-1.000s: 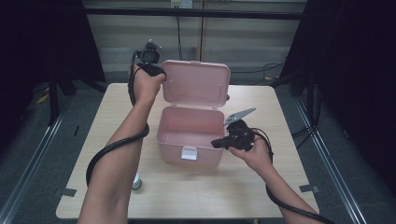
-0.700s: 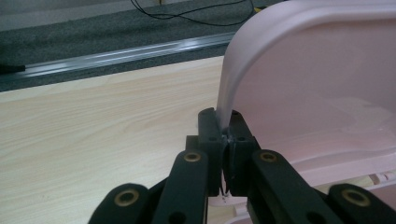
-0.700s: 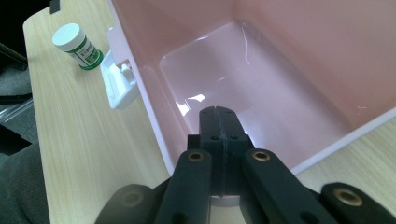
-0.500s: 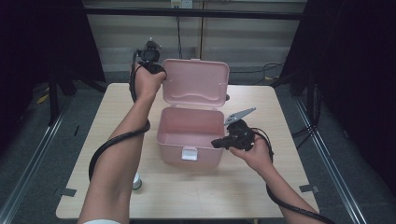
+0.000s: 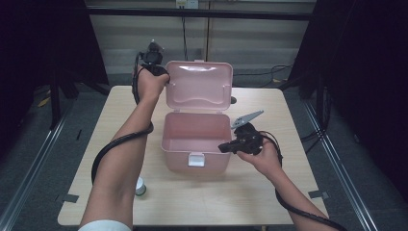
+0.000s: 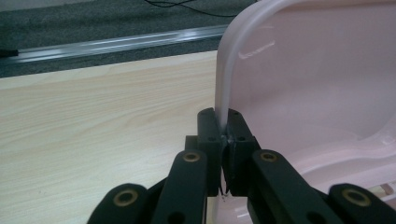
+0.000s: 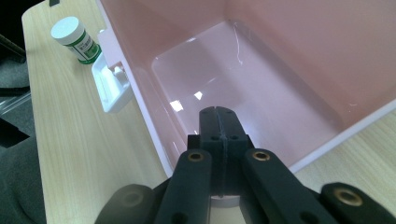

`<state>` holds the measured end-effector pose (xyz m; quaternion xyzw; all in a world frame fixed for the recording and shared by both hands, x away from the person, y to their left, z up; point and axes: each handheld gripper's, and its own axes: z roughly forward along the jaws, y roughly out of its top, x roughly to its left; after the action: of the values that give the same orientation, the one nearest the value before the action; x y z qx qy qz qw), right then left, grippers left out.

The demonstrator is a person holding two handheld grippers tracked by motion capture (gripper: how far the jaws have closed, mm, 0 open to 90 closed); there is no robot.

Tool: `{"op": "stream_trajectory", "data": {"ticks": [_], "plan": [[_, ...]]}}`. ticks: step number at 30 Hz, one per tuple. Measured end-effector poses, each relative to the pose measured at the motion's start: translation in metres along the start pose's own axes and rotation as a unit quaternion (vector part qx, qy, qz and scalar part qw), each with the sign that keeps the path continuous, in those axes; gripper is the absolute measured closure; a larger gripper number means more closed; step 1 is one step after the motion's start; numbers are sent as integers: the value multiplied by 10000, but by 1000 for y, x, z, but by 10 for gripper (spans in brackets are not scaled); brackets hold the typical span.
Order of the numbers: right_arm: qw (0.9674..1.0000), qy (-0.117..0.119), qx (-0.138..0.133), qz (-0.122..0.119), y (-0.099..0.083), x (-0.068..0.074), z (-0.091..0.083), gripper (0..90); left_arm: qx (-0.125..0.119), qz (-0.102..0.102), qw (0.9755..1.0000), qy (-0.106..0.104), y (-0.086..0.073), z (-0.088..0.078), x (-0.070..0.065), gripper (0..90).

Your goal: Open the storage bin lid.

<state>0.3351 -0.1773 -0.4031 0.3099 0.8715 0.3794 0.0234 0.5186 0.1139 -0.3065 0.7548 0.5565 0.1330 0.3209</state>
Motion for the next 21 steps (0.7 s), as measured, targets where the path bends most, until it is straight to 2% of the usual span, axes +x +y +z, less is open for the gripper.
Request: {"op": "stream_trajectory", "data": {"ticks": [8, 12, 21], "plan": [[10000, 23, -35, 25, -1, -1, 0, 900, 42, 9, 10000, 62, -1, 6, 5, 866], [10000, 7, -49, 41, -1, -1, -1, 900, 82, -81, 9999, 85, -1, 14, 8, 865], [9999, 58, -67, 79, -2, -2, -2, 900, 136, -98, 9997, 158, -4, 25, 12, 859]]}}
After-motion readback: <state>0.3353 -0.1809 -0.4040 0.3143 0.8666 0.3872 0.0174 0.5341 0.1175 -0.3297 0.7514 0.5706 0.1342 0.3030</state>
